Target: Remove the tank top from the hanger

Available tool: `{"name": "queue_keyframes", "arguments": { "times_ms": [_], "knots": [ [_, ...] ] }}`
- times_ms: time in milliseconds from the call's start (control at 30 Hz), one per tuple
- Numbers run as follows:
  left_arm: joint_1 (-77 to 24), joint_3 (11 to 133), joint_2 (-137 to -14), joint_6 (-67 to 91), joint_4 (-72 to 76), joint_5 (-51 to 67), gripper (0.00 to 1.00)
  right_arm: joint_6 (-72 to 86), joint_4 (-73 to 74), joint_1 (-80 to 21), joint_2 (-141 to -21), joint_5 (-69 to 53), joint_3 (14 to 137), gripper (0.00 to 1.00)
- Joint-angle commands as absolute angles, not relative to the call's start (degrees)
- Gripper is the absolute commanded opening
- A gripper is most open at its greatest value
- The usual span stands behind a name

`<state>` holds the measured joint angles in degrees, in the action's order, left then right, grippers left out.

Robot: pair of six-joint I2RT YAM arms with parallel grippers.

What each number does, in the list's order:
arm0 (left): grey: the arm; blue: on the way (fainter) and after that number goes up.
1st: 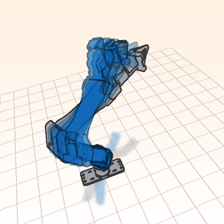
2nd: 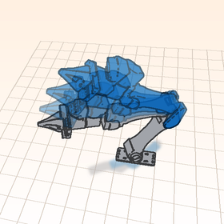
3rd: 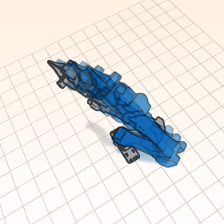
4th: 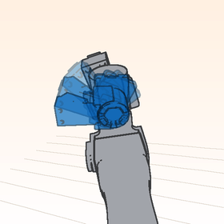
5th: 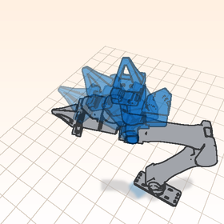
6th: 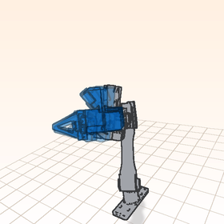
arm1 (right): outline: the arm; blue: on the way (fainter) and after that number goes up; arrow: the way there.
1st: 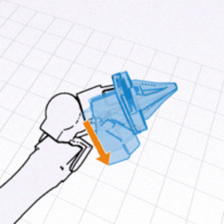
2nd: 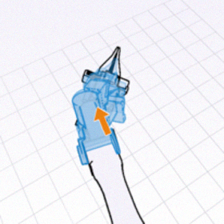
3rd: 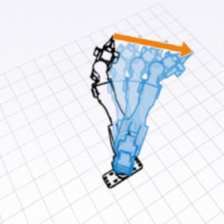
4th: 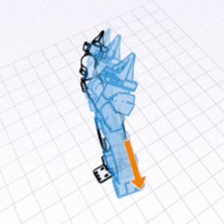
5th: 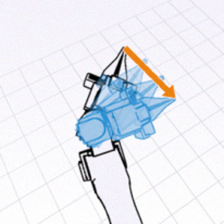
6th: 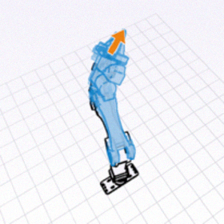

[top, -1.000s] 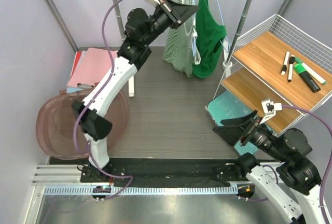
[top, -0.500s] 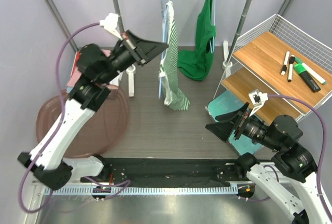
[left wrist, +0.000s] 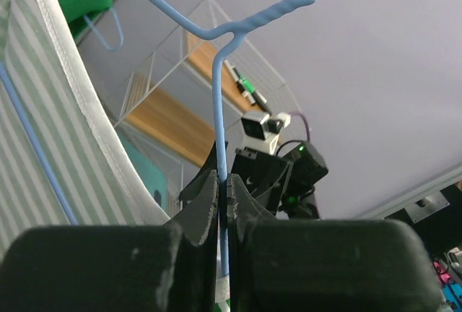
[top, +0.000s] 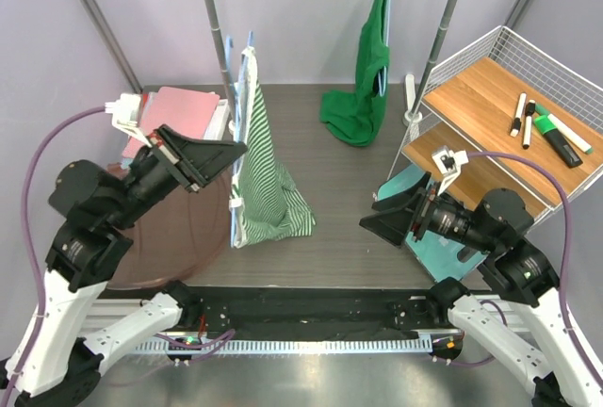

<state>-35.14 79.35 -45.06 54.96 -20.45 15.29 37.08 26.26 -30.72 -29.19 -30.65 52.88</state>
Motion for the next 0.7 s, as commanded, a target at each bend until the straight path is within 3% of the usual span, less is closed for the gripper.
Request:
{"name": "queue_keyframes", "arguments": {
  "times_ms": [0,233,367,667],
  "knots": [
    [-35.2,73.4,-46.8,53.0,-21.6,20.1,0.00,39.9,20.2,-30.8,-33.7,-31.9,53.6,1.00],
    [-35.2,65.7,-46.7,52.0,-18.4,21.8,0.00,44.9,11.8,-32.4,-38.4,-31.1,51.9,1.00],
    [-35.2,62.4,-47.5,52.0,-16.9,22.3,0.00,44.3,9.4,-38.7,-42.7,-26.1,52.3,1.00],
    [-35.2,57.0,-45.9,52.6,-15.4,23.4,0.00,42.8,1.1,-57.5,-48.8,-1.6,52.6,0.98]
  ]
}}
